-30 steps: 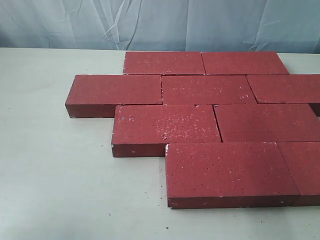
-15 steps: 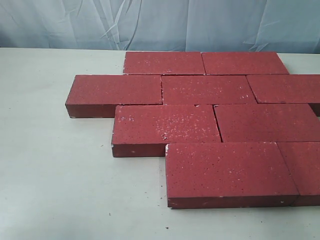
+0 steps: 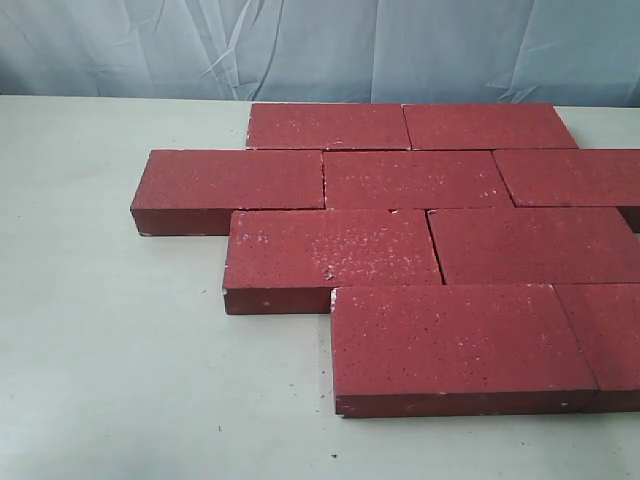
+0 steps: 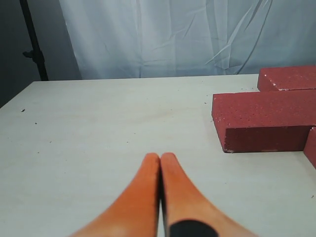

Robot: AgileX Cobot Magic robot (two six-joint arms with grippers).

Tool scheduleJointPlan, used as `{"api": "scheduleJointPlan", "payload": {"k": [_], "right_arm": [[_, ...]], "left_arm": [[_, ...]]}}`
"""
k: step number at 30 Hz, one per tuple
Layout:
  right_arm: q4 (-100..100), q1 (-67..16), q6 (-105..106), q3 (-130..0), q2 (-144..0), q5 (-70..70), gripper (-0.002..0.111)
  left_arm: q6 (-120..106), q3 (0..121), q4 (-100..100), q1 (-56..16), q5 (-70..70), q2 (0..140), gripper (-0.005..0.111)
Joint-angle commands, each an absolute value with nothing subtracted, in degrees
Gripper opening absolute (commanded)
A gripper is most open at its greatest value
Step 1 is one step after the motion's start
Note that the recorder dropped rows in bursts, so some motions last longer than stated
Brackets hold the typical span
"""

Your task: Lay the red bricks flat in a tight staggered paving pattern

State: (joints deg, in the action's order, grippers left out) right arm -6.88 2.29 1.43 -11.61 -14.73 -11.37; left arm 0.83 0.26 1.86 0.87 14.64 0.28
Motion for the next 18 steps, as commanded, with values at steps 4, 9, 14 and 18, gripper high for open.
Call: {"api": "scheduleJointPlan", "payload": {"k": [4,9,14,18], "right_arm": [[-3.42,2.61,1.39,-11.21,-13.23,-11.06,-0.001],[-2.28,2.61,1.26,-7.12,-7.67,-10.86,-0.001],[-1.36,2.61,1.26,-2.50,-3.72,-10.05,-0.001],[0.00,2.61,1.26,0.00,0.00,-9.66,-0.001]], "left_arm": [[0.99,0.00,1.66,1.07,14.00,0.00,0.000],[0.99,0.00,1.66,1.07,14.00,0.00,0.000],[0.99,0.00,1.66,1.07,14.00,0.00,0.000],[0.99,0.00,1.66,1.07,14.00,0.00,0.000]]}}
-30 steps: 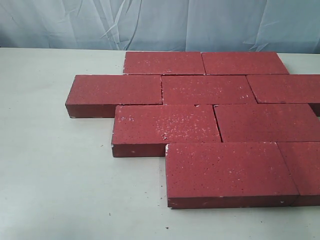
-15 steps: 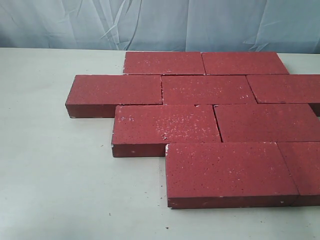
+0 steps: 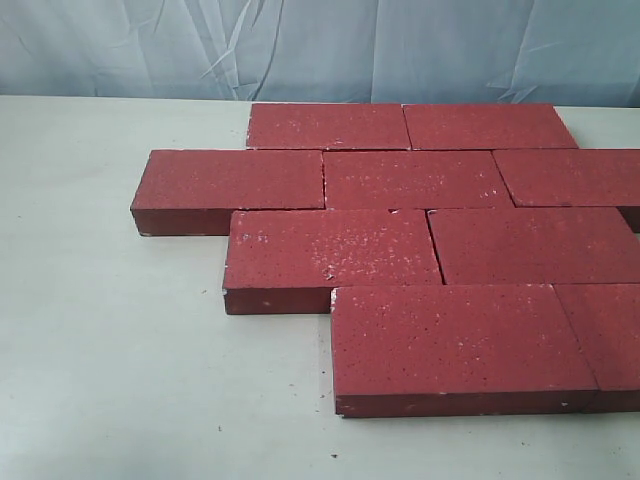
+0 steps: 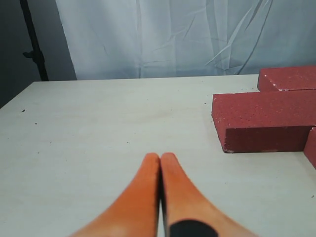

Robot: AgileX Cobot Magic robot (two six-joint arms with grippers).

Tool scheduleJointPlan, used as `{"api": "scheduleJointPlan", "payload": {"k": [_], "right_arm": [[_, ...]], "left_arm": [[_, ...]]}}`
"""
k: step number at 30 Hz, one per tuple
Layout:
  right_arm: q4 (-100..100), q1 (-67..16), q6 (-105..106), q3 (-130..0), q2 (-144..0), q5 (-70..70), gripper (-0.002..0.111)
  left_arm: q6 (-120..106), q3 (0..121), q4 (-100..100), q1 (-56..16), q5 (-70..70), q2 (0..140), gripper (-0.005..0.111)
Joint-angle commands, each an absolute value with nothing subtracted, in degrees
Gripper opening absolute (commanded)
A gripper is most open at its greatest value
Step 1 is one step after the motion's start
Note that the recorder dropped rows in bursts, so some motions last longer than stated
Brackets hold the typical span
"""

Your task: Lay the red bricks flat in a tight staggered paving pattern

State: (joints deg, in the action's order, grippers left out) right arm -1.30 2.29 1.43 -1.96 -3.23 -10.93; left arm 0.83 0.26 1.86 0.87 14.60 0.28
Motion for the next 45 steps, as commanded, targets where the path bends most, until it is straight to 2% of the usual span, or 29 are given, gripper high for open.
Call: {"api": "scheduleJointPlan", "payload": {"k": [1,11,45], "right_arm": [[0.00,2.61,1.26,0.00,0.00,-9.66,-0.001],[0.41,2.61,1.26,0.00,0.00,-16.94,-0.001],[0.59,2.61,1.38,0.00,0.00,-17.31,-0.001]], "left_arm": [[0.99,0.00,1.66,1.07,14.00,0.00,0.000],[0.99,0.00,1.66,1.07,13.92,0.00,0.000],[0.99,0.00,1.66,1.07,14.07,0.00,0.000]]}}
